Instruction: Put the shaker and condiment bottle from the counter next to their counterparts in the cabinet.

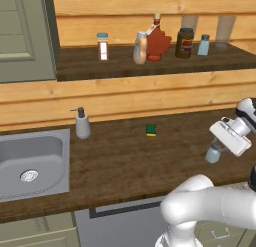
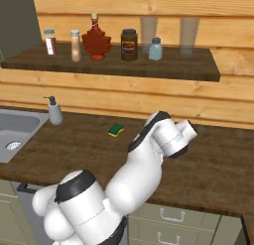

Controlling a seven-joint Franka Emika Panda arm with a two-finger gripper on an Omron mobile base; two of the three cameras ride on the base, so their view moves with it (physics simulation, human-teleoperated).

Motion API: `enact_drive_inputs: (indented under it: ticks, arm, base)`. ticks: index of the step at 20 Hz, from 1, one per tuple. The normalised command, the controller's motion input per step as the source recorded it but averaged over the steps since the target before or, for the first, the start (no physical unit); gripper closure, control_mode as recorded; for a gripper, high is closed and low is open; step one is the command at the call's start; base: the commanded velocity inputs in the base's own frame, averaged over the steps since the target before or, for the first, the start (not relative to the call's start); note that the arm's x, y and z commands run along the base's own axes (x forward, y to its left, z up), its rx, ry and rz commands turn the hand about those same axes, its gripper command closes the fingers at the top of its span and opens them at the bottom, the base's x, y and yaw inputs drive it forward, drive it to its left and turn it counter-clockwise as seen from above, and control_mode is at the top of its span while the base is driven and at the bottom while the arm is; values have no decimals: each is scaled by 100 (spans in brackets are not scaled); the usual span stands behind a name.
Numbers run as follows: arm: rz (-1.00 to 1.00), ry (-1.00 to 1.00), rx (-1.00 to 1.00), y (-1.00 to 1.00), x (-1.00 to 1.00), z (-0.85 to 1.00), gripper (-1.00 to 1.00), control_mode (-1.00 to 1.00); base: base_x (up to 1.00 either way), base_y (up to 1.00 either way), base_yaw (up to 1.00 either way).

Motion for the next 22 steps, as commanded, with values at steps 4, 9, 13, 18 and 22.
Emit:
enact_drive_inputs:
  ticks: [4,9,13,18,22]
  arm:
    - [-21,0,0,1,1,99,100,-100]
    - [-22,0,0,11,1,94,100,-100]
    - [-22,0,-7,19,0,80,100,-100]
    - [-22,-3,-15,15,0,82,100,-100]
    - [-20,-5,-13,9,0,88,100,-100]
  base:
    - [0,0,0]
    - [0,0,0]
    - [0,0,0]
    - [0,0,0]
    - [0,0,0]
